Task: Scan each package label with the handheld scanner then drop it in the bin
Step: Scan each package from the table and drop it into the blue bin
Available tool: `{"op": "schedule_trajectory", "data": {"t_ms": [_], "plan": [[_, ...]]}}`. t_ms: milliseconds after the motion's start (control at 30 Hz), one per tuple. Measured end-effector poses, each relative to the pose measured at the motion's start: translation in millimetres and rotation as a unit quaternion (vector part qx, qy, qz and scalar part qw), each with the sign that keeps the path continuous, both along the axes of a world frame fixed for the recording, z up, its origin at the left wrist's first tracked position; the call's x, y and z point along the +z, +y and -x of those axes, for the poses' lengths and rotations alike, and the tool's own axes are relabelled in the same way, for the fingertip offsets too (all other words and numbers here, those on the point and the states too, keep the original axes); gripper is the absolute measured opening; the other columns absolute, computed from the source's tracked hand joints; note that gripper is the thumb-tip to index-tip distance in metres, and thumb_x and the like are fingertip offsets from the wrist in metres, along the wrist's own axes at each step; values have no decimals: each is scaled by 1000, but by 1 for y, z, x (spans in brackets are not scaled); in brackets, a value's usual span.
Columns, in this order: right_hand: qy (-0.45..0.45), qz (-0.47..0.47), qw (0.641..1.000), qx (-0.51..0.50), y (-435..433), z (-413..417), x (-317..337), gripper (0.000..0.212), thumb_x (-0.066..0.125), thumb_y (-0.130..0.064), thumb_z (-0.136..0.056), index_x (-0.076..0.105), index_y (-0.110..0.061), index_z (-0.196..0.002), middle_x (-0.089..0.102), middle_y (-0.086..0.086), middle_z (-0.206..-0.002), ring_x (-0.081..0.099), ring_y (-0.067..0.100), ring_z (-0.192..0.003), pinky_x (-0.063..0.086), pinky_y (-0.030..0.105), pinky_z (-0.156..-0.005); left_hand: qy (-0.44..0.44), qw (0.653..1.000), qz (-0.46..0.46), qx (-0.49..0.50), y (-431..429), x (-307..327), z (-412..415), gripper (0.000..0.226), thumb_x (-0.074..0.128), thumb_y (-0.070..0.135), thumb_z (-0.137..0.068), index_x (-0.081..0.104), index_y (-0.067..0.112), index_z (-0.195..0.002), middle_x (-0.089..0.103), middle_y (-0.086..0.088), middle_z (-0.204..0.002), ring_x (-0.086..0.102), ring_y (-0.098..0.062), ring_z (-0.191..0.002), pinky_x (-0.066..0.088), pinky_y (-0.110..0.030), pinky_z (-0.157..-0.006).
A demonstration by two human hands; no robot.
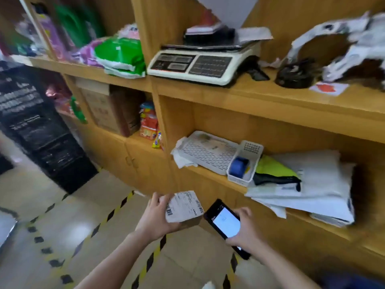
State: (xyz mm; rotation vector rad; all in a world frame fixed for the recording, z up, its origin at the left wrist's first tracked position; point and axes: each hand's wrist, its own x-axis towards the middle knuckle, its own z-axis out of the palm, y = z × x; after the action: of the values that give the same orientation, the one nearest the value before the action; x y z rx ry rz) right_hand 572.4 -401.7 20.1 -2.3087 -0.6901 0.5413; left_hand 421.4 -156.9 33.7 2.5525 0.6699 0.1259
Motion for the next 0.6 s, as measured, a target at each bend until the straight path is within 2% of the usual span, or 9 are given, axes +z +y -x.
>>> {"op": "schedule_trajectory", "data": {"t_ms": [133,300,400,500,600], "plan": [[5,34,990,-134,-76,-40,-7,90,85,-32,-49,41,-20,-127,28,-9,-119,41,8,-106,42,22,-84,44,984,4,-174,-48,-23,-117,108,63,84,-51,31,36,-142,29,11,-113,40,-15,-115,42,-32,-100],[26,46,954,-295,-157,-65,-14,80,85,-33,-49,43,-25,-117,33,-7,-113,46,11,-110,44,24,-87,69,935,0,-348,-123,-46,-235,105,60,79,-51,29,38,-142,26,12,-119,41,-13,-115,44,-29,-98],[42,39,914,-402,-201,-58,-22,79,82,-29,-46,43,-24,-115,33,-7,-110,48,12,-105,46,27,-89,76,889,-5,-451,-179,-63,-277,101,58,79,-54,29,38,-142,28,9,-121,43,-12,-115,46,-29,-94],[56,39,866,-496,-237,-20,-35,81,83,-29,-46,46,-19,-118,35,-4,-113,43,12,-107,37,18,-88,102,829,4,-550,-232,-84,-291,96,67,73,-58,31,40,-141,27,11,-117,45,-10,-111,48,-28,-88],[93,35,812,-575,-268,29,-43,93,81,-34,-44,45,-14,-128,38,1,-122,42,17,-117,40,25,-99,117,773,8,-623,-285,-101,-296,100,67,79,-55,31,43,-141,28,15,-115,40,-8,-110,45,-27,-90]]}}
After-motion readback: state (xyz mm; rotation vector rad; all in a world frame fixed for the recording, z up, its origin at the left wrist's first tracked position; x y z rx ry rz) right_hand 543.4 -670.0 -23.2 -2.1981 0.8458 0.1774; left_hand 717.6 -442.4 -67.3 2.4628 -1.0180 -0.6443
